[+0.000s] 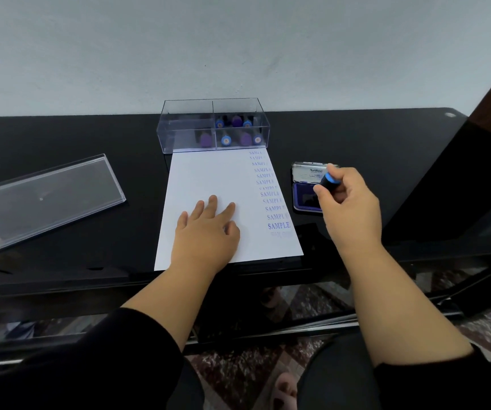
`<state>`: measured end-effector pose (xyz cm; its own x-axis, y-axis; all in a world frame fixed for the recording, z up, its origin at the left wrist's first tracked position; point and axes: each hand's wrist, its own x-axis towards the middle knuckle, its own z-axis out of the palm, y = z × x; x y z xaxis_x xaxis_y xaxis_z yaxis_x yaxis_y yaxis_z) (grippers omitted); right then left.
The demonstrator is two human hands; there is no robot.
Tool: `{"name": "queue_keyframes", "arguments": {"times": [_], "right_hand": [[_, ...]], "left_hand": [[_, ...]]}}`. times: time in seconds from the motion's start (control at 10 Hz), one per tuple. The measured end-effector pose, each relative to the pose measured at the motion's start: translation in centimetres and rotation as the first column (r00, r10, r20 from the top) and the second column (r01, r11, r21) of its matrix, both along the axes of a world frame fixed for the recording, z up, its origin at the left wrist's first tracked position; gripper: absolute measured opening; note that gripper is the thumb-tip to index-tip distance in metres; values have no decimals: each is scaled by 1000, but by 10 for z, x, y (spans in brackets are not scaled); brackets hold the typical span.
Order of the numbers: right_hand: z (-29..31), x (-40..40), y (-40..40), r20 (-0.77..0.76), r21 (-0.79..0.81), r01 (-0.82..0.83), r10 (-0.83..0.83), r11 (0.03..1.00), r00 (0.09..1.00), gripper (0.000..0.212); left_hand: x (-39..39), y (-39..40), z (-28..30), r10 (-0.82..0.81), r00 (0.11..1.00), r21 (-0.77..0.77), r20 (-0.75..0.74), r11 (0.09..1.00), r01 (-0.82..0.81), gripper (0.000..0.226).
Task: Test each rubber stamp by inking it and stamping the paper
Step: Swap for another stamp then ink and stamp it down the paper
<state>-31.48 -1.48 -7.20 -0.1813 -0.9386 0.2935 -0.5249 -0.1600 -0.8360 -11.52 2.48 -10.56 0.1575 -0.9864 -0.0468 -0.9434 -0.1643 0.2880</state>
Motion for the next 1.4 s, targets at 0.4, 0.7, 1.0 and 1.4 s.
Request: {"name": "queue_keyframes", "arguments": {"times": [0.4, 0.7, 1.0, 1.4], "right_hand": [[-7, 1, -22, -185, 55, 36, -25, 998, 982, 31], [-3, -3, -12, -300, 118, 51, -13, 992, 954, 28], [-6, -2, -3, -323, 120, 69, -27, 990, 946, 31], [-1, -10, 24, -184, 77, -45, 59, 996, 981, 28]], "left_hand": [[0, 0, -1, 6, 1000, -11, -15, 1000, -6, 50], [0, 0, 0, 5, 1000, -1, -15, 1000, -5, 50], [0, 1, 0, -2, 1000, -3, 0, 1000, 2, 50], [0, 1, 1, -7, 1000, -10, 8, 1000, 7, 50]]}}
